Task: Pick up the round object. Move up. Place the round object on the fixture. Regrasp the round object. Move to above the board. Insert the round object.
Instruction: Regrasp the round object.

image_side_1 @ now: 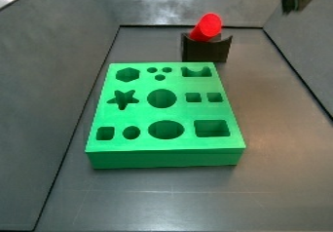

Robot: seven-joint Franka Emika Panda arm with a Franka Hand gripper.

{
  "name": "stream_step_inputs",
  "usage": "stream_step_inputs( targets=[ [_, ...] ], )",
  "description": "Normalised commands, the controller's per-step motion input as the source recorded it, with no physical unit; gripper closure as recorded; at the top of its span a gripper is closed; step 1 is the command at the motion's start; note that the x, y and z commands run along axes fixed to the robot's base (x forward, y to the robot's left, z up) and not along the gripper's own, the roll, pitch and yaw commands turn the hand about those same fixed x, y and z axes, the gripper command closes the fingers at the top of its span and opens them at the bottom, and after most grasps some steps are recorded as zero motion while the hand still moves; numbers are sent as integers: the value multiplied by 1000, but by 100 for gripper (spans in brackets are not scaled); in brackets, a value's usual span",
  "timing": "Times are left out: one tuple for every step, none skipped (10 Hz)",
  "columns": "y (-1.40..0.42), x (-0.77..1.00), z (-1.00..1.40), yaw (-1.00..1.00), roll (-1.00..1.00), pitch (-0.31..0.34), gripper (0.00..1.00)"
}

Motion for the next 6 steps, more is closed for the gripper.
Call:
stream_step_inputs(
  targets=[
    [40, 70, -1000, 99, 79, -90, 0],
    [37, 77, -1000, 71, 80, -100, 0],
    [31, 85, -1000, 44, 75, -104, 0],
    [30, 93, -1000, 18, 75, -99, 0],
    [26, 101, -1000, -1, 76, -90, 0],
    [18, 100, -869, -21, 74, -70, 0]
  ],
)
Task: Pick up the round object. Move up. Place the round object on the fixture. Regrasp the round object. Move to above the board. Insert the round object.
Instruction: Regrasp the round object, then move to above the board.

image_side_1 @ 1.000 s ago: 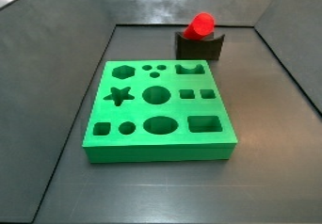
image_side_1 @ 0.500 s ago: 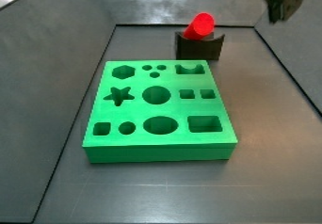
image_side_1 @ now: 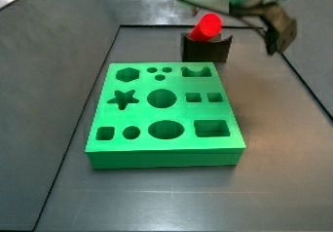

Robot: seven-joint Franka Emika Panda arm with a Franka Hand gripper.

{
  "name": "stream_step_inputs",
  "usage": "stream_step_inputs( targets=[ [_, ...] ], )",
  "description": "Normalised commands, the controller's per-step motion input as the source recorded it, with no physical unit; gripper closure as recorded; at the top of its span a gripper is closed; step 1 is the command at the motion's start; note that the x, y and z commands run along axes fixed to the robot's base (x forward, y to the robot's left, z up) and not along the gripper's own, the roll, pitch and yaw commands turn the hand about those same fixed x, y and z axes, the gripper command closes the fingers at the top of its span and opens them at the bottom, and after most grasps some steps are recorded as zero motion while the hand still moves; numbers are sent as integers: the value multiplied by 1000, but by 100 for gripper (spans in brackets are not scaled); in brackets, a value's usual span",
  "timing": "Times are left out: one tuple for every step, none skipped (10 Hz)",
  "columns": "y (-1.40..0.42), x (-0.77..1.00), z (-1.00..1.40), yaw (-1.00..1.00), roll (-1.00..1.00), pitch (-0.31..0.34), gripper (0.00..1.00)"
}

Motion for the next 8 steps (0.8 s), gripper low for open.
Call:
stream_step_inputs(
  targets=[
    [11, 94, -696, -28, 73, -52, 0],
    [4, 86, -529, -33, 71, -30, 0],
    [2, 83, -309, -28, 71, -5, 0],
    [0, 0, 0, 0, 0, 0, 100],
    [-43, -81, 1000, -3, 95, 189, 100],
    [-45, -79, 1000, 5, 80, 180, 100],
    [-42, -77, 1000, 37, 44, 163, 100],
    [-37, -75, 1000, 71, 7, 143, 100]
  ],
)
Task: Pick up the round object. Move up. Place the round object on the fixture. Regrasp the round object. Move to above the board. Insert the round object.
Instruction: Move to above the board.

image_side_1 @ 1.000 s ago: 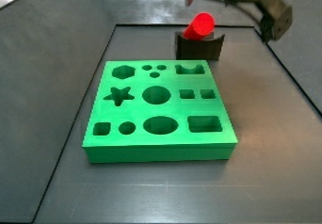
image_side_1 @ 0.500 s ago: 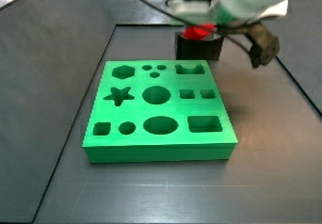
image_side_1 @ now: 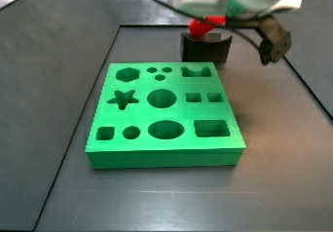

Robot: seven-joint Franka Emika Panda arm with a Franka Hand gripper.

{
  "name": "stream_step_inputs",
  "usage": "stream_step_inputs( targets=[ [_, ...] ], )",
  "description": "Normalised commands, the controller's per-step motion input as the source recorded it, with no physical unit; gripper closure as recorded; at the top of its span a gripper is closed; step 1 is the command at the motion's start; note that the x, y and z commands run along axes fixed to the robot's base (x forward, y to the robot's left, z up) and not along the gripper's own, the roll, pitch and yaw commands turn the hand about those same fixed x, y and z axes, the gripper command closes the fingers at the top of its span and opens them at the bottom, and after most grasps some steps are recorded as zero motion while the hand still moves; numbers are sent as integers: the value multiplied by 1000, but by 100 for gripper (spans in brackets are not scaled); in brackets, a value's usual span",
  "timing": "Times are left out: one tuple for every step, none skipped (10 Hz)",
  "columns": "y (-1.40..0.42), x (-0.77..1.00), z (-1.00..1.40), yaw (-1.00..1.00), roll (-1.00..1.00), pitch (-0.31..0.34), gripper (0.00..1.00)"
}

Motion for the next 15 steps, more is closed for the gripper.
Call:
stream_step_inputs(
  targets=[
    [-37, -73, 1000, 101, -26, 114, 100],
    [-36, -71, 1000, 118, -39, 90, 100],
    [-35, -69, 1000, 121, -41, 64, 100],
    [-34, -67, 1000, 118, -41, 44, 100],
    [-34, -65, 1000, 106, -32, 17, 100],
    [-33, -63, 1000, 90, -30, 2, 100],
    [-30, -58, 1000, 71, -31, -9, 100],
    [-29, -56, 1000, 49, -32, -13, 100],
    [-29, -57, 1000, 33, -34, -8, 100],
    [-27, -54, 1000, 20, -37, -4, 100],
    [-28, -54, 1000, 8, -36, 6, 100],
    [-20, -37, 773, -1, -37, 21, 100],
    [-16, -22, 596, -3, -41, 34, 100],
    [-15, -14, 417, -3, -41, 55, 100],
    [-18, -3, 186, 3, -39, 85, 100]
  ],
)
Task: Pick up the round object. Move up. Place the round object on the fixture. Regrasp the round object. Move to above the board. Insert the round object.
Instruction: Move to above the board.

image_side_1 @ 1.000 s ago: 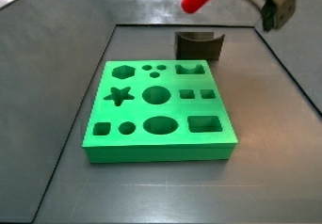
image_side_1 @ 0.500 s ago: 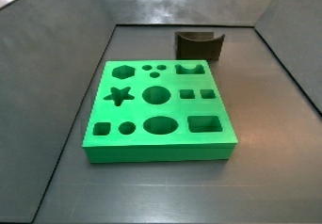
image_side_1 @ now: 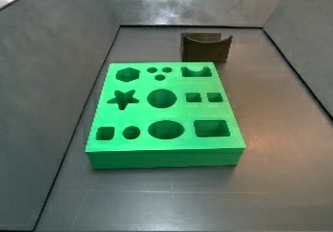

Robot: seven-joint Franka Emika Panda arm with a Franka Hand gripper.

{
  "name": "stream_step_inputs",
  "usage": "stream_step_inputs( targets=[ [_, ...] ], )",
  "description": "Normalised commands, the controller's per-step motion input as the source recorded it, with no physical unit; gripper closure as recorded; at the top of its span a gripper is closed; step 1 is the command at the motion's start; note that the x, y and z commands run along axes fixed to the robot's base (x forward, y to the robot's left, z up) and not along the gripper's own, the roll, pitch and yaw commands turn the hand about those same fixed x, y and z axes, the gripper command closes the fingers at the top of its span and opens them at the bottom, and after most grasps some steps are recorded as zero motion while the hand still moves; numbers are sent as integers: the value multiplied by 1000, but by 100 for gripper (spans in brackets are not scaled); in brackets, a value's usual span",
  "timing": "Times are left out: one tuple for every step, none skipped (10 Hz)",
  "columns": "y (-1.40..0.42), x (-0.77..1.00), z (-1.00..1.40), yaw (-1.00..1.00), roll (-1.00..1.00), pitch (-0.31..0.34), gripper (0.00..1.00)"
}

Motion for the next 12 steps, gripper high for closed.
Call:
stream_step_inputs(
  targets=[
    [-1000, -546, 183, -110, -1000, -66, 100],
    [-1000, -548, 187, -108, -1000, -72, 100],
    [-1000, -587, 211, -110, -1000, -79, 100],
    [-1000, -611, 180, -120, -1000, -80, 100],
    [-1000, -618, 195, -127, -1000, -78, 100],
    [-1000, -639, 203, -133, -1000, -73, 100],
    [-871, -581, 164, -138, -1000, -65, 100],
    [-494, -364, 97, -142, -1000, -58, 100],
    [-261, -228, 55, -142, -1000, -51, 100],
    [-100, -133, 21, -139, -1000, -48, 100],
    [-45, -89, 15, -137, -1000, -44, 100],
    [-11, -70, 9, -129, -1000, -42, 100]
  ],
)
